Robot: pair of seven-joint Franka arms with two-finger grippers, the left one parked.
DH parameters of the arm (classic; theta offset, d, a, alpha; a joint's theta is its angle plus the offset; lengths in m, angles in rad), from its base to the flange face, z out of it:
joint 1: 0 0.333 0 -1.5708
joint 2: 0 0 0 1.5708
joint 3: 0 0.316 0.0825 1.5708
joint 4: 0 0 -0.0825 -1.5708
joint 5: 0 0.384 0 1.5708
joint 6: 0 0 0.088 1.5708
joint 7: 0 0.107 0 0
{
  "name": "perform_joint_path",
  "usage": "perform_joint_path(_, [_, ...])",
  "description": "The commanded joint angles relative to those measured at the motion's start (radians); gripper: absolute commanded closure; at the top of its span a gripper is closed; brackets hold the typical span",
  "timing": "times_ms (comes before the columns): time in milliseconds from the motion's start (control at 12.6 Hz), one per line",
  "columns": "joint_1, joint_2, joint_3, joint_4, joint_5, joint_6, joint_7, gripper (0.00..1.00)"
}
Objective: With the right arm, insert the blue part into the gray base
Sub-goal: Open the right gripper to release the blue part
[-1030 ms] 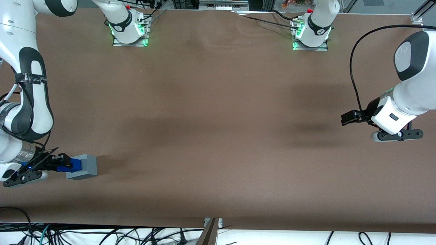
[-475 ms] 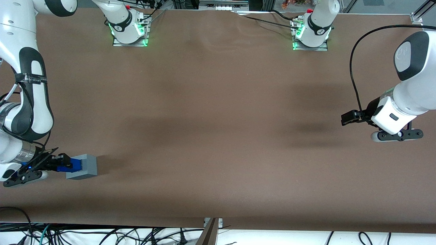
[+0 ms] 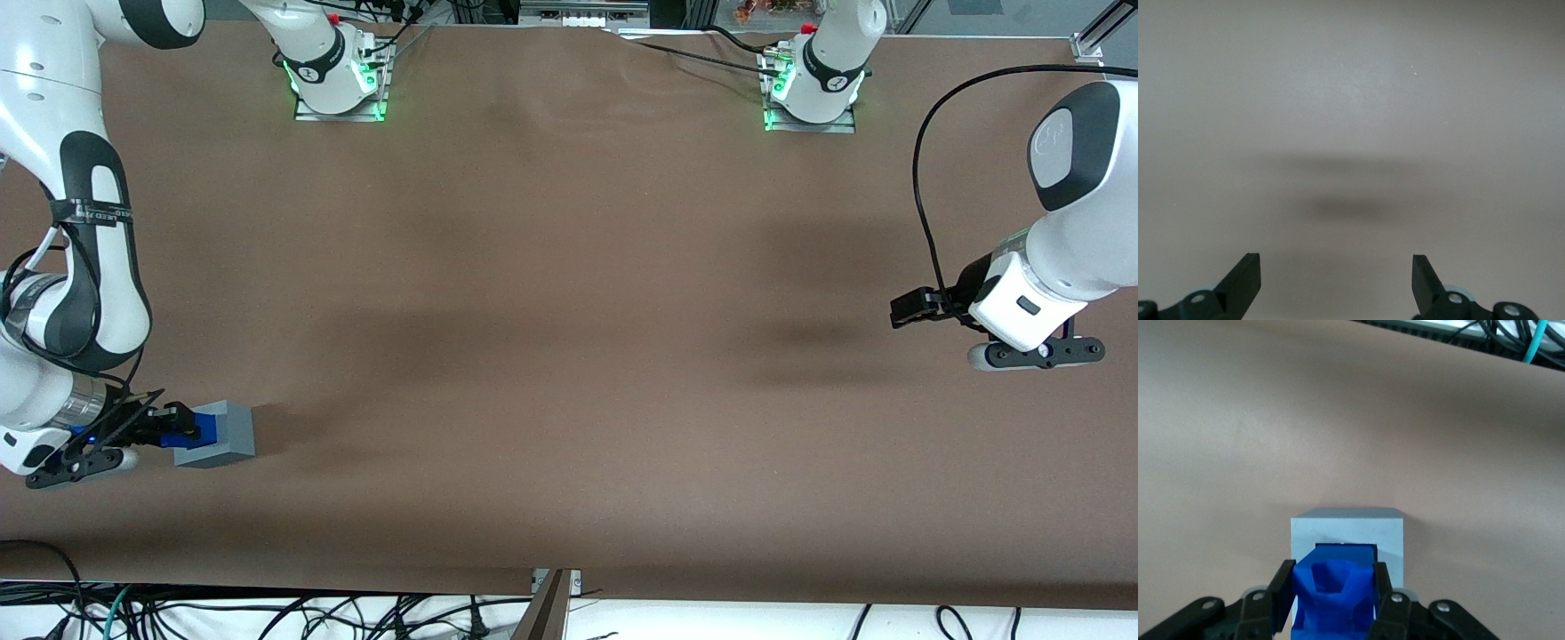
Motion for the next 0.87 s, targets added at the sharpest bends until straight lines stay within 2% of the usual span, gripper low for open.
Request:
perform_joint_path(0, [-0.005,0.021,0.009,0.018,-0.001,-0.008,0.016,0.65])
perform_joint_path(79, [-0.005,0.024,0.009,0.018,-0.001,-0.007,0.016,0.63])
perform_joint_path(158, [-0.005,0.025,0.009,0.020,-0.001,-0.002,0.017,0.28])
perform_joint_path(238, [-0.006,0.025,0.009,0.020,-0.001,0.015,0.014,0.01])
perform_joint_path(554, [-0.003,-0.013,0.012,0.053,-0.008,-0.029,0.008,0.00])
perform_joint_path(792, [0.001,-0.067,0.012,0.112,-0.004,-0.230,0.014,0.00])
